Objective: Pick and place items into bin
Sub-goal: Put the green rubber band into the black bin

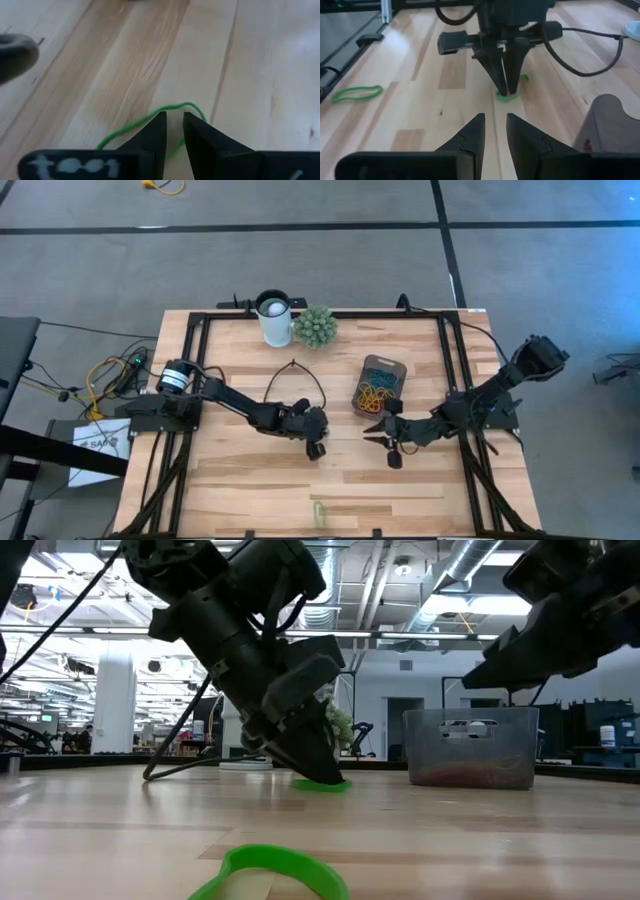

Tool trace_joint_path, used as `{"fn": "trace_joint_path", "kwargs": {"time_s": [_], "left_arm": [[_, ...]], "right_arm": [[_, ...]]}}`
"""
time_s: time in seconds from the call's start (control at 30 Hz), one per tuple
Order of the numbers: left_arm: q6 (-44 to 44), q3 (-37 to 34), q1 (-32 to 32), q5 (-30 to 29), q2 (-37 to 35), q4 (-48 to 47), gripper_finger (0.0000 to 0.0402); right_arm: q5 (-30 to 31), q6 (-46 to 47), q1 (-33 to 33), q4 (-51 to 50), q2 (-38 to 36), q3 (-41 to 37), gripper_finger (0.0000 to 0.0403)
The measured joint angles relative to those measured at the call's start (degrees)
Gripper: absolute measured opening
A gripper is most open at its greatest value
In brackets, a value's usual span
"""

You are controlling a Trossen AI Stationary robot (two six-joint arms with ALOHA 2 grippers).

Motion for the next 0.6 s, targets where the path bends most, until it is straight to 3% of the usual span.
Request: {"fn": "trace_joint_path", "kwargs": {"time_s": [0.6], "left_arm": [[-0.98, -0.15, -1.33, 2.73, 0.03, 3.22, 0.0059]], "right_arm": [[-0.24, 2.45, -0.08, -0.05, 0.25, 0.00, 0.0072]]}}
